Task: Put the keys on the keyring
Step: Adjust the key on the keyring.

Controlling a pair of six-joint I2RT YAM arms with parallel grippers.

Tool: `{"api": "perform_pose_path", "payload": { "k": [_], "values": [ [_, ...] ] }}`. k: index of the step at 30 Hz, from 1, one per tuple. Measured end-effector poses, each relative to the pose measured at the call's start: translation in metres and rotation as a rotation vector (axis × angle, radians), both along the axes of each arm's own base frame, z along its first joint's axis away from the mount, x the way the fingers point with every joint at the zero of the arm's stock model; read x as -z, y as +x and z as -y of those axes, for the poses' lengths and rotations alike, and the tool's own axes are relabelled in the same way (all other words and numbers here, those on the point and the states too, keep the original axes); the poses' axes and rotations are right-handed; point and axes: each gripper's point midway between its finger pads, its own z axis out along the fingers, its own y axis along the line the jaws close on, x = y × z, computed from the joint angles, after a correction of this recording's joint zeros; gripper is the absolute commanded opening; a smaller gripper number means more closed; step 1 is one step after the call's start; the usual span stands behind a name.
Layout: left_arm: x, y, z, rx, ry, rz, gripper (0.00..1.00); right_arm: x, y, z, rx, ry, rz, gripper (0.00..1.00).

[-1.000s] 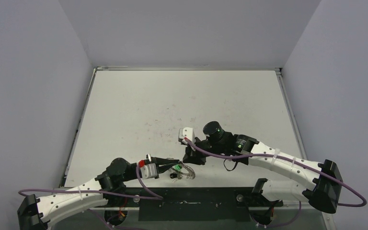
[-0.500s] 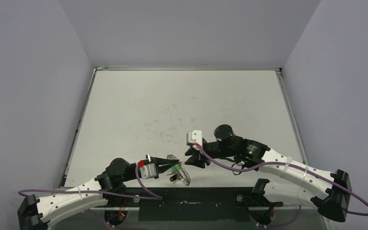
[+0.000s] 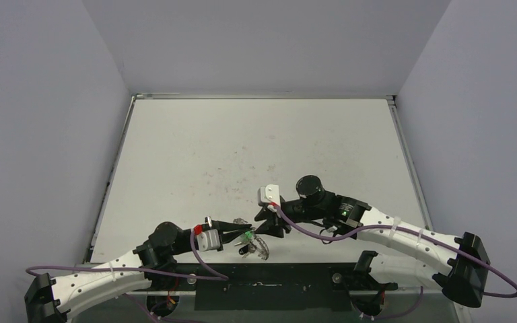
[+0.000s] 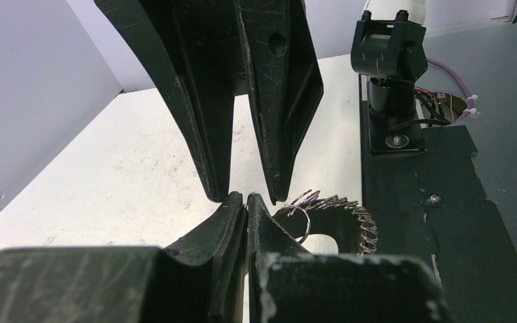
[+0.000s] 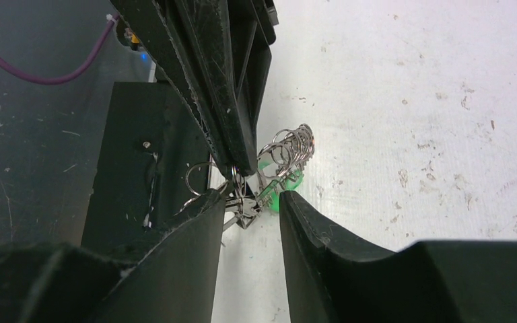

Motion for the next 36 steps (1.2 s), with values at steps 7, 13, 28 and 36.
{"api": "perform_pose_path", "payload": {
  "k": [7, 13, 28, 36],
  "values": [
    [0.0, 0.0, 0.0, 0.0, 0.0, 0.0, 0.0, -0.006, -0.001, -0.006, -0.013, 0.033, -0.013, 0.19],
    [0.001, 0.001, 0.0, -0.003, 0.001, -0.003, 0.0, -0.004, -0.005, -0.008, -0.032, 0.034, -0.038, 0.22],
    [0.005, 0.001, 0.0, -0.005, 0.015, -0.017, 0.0, 0.007, -0.006, -0.008, -0.042, 0.024, -0.045, 0.0],
    [0.003, 0.002, -0.002, -0.015, 0.011, -0.016, 0.09, 0.007, -0.005, -0.008, -0.039, 0.027, -0.038, 0.0]
  ]
}}
